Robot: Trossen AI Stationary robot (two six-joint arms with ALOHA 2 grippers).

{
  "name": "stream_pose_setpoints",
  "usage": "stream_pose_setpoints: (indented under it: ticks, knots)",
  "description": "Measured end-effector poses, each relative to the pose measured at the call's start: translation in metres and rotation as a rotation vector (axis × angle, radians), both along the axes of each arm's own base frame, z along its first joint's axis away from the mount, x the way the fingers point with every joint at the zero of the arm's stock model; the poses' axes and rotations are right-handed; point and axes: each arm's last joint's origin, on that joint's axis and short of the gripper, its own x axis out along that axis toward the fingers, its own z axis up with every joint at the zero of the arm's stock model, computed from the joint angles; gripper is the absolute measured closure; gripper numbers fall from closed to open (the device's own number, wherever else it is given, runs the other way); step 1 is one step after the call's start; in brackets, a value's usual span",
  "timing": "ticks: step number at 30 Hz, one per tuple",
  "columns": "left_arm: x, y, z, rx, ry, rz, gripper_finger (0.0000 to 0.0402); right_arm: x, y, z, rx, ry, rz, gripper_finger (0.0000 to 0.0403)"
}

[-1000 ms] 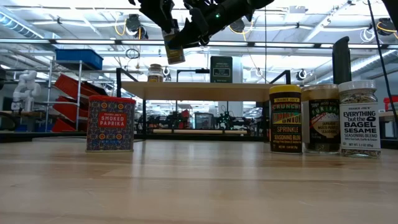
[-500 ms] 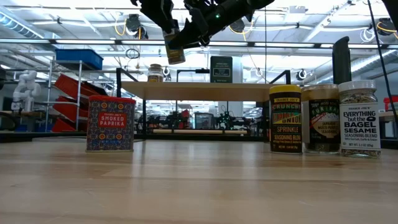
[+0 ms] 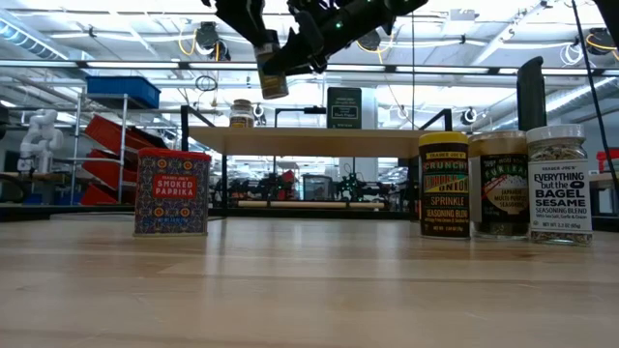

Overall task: Shelf spices
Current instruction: Put the black seasoning bottle on the shelf

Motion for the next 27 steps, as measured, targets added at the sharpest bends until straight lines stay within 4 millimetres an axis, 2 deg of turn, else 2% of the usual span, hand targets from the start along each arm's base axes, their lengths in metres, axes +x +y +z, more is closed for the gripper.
stream_pose_setpoints:
  ticks: [9,19,27]
  knots:
    - [-0.023,-0.006,0.02,0.059,-0.074,0.032,0.012,0.0,0.001,-0.002,0.02,0.017,0.009,0.0229]
    - [-0.051,-0.015,0.046,0.12,-0.218,0.054,0.012,0.017,-0.005,-0.034,0.08,0.051,0.018,0.0229]
    - [-0.061,-0.019,0.054,0.123,-0.26,0.048,0.012,0.017,-0.012,-0.032,0.083,0.02,-0.005,0.0229]
